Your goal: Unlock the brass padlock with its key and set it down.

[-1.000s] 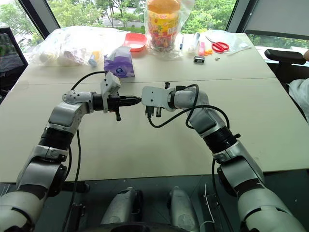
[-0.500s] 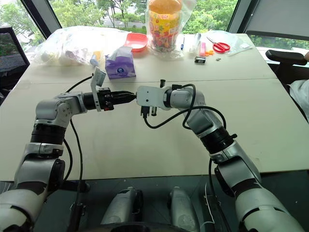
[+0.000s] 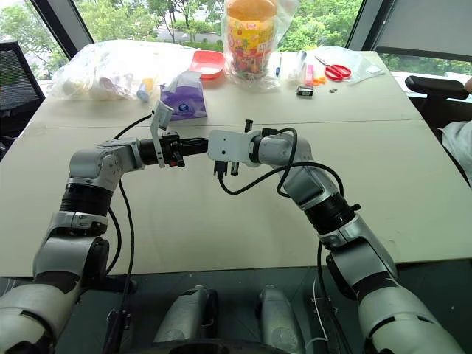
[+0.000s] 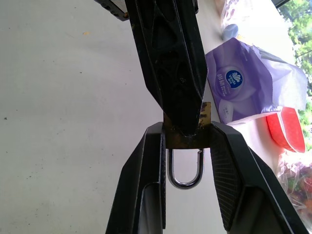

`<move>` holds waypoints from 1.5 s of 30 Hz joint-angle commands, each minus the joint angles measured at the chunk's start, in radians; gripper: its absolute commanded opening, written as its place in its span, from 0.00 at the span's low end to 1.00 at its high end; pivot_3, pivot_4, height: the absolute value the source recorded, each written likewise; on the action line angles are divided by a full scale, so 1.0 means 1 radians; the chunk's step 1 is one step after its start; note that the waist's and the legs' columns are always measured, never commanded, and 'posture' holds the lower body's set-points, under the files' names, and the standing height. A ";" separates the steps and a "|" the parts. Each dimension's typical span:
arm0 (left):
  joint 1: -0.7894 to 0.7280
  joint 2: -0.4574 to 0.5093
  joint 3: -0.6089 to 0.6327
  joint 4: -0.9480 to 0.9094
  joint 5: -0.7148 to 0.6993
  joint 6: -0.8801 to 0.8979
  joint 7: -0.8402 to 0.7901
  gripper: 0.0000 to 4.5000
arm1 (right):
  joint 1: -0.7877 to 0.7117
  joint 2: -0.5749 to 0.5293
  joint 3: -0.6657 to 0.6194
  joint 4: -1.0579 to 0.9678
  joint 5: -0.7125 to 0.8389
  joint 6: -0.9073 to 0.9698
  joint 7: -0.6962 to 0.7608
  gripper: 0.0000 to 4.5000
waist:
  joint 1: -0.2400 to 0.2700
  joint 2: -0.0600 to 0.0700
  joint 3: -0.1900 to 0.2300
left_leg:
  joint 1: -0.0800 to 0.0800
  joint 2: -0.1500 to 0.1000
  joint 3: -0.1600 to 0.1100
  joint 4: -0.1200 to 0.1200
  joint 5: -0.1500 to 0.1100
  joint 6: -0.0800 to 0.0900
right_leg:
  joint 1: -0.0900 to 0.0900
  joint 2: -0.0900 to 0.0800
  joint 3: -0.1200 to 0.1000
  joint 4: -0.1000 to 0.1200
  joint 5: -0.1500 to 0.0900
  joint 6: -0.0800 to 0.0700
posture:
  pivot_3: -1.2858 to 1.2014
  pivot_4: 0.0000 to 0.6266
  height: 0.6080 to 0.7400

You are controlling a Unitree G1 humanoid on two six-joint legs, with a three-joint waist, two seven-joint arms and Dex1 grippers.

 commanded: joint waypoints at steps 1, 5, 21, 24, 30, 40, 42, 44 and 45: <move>-0.028 0.002 0.005 0.024 0.024 -0.036 0.017 0.00 | -0.024 0.008 -0.022 -0.057 0.011 0.001 0.002 0.16 | 0.000 0.000 0.000 | 0.000 0.000 0.000 0.000 0.000 0.000 | 0.000 0.000 0.000 0.000 0.000 0.000 | 0.52 0.24 1.00; -0.027 -0.004 0.042 0.055 -0.008 -0.033 0.006 0.00 | 0.004 -0.016 -0.035 -0.098 0.046 0.041 0.051 0.57 | 0.000 0.000 0.000 | 0.000 0.000 0.000 0.000 0.000 0.000 | 0.000 0.000 0.000 0.000 0.000 0.000 | 0.52 0.24 1.00; 0.033 0.024 0.075 -0.075 -0.145 0.046 -0.192 0.00 | 0.074 0.109 -0.395 -0.346 0.373 0.590 -0.103 0.99 | 0.003 0.000 0.000 | 0.001 0.000 0.000 0.000 0.001 -0.001 | 0.000 0.000 0.000 0.003 0.000 0.000 | 0.52 0.24 1.00; 0.025 0.019 0.084 -0.077 -0.147 0.054 -0.187 0.00 | 0.079 0.097 -0.378 -0.349 0.380 0.601 -0.126 0.99 | 0.002 0.000 0.000 | 0.001 -0.001 0.000 0.000 0.001 0.000 | 0.000 -0.001 0.000 0.003 0.000 0.000 | 0.52 0.24 1.00; 0.035 0.026 0.071 -0.108 -0.149 0.056 -0.197 0.00 | 0.100 0.065 -0.334 -0.349 0.394 0.593 -0.138 0.99 | 0.000 0.000 0.000 | 0.001 -0.001 0.000 0.000 0.001 0.000 | -0.001 0.000 0.001 0.003 0.000 0.000 | 0.52 0.24 1.00; 0.061 0.034 0.078 -0.171 -0.172 0.085 -0.198 0.00 | 0.119 0.026 -0.279 -0.346 0.432 0.590 -0.118 0.99 | 0.000 0.000 0.000 | 0.001 0.000 0.000 0.000 0.001 0.000 | -0.001 0.000 0.001 0.003 0.000 0.000 | 0.52 0.24 1.00; 0.063 0.037 0.079 -0.176 -0.173 0.088 -0.198 0.00 | 0.119 0.018 -0.277 -0.344 0.447 0.592 -0.106 0.99 | 0.000 0.000 0.000 | 0.001 0.000 0.000 0.000 0.001 0.000 | -0.001 0.000 0.001 0.003 0.000 0.000 | 0.52 0.24 1.00; 0.062 0.040 0.081 -0.166 -0.171 0.084 -0.198 0.00 | 0.118 0.011 -0.281 -0.341 0.467 0.600 -0.092 0.99 | 0.000 0.000 0.000 | 0.001 0.000 0.000 0.000 0.001 0.000 | -0.001 0.000 0.001 0.003 0.000 0.000 | 0.52 0.24 1.00; 0.061 0.041 0.081 -0.162 -0.170 0.082 -0.197 0.00 | 0.118 0.009 -0.283 -0.340 0.473 0.604 -0.090 0.99 | 0.000 0.000 0.000 | 0.001 0.000 0.000 0.000 0.001 0.000 | -0.001 0.000 0.001 0.003 0.000 0.000 | 0.52 0.24 1.00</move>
